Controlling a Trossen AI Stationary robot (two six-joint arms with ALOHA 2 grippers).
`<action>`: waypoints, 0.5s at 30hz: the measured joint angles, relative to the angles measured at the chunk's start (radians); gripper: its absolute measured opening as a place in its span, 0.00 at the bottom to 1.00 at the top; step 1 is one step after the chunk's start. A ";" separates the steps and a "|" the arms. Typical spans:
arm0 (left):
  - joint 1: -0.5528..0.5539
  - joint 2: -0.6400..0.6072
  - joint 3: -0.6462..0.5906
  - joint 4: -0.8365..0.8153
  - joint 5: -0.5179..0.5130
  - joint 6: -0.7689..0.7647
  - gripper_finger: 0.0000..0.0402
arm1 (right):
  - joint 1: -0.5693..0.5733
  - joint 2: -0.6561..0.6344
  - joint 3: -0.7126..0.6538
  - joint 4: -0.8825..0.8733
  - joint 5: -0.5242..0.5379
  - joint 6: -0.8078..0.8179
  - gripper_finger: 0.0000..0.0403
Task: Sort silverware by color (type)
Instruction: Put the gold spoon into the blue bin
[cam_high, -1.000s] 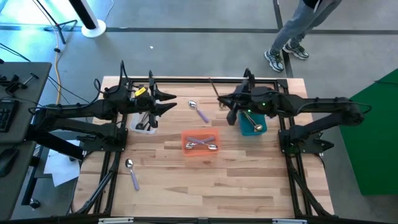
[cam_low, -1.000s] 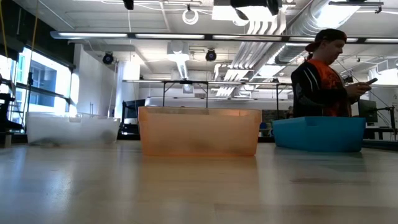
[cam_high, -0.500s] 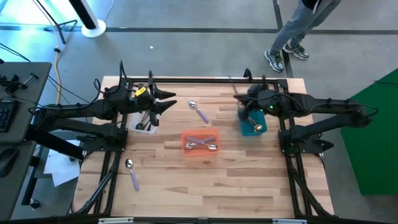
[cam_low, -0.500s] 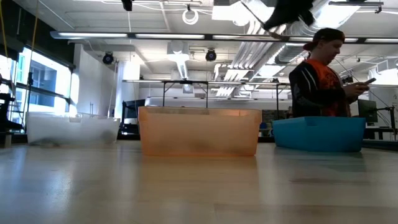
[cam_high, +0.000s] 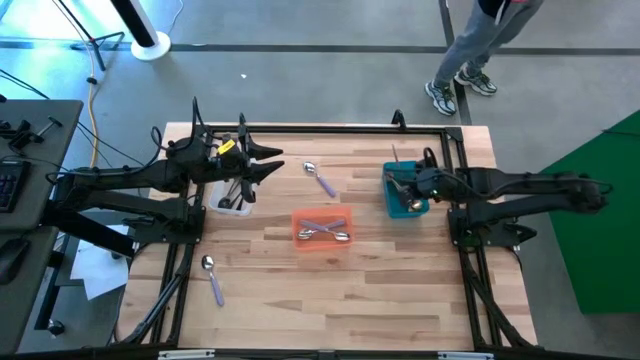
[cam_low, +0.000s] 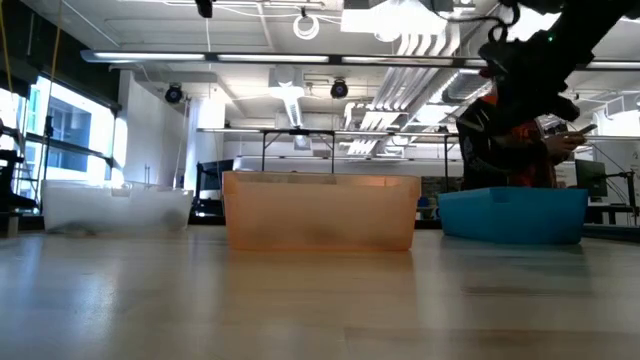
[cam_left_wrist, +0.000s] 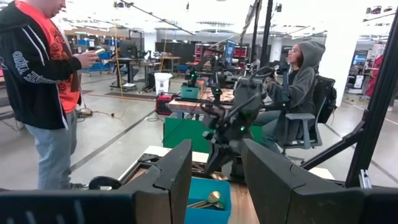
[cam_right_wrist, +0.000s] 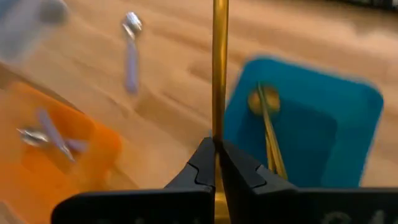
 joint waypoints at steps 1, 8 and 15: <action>0.000 0.000 0.000 0.000 -0.001 0.000 0.33 | -0.019 0.010 0.000 -0.024 -0.035 0.006 0.00; 0.000 0.000 0.000 0.000 -0.030 0.000 0.33 | -0.164 0.086 -0.002 -0.163 -0.279 -0.007 0.00; 0.000 0.000 0.000 0.000 -0.030 0.000 0.33 | -0.250 0.171 -0.002 -0.152 -0.359 -0.099 0.00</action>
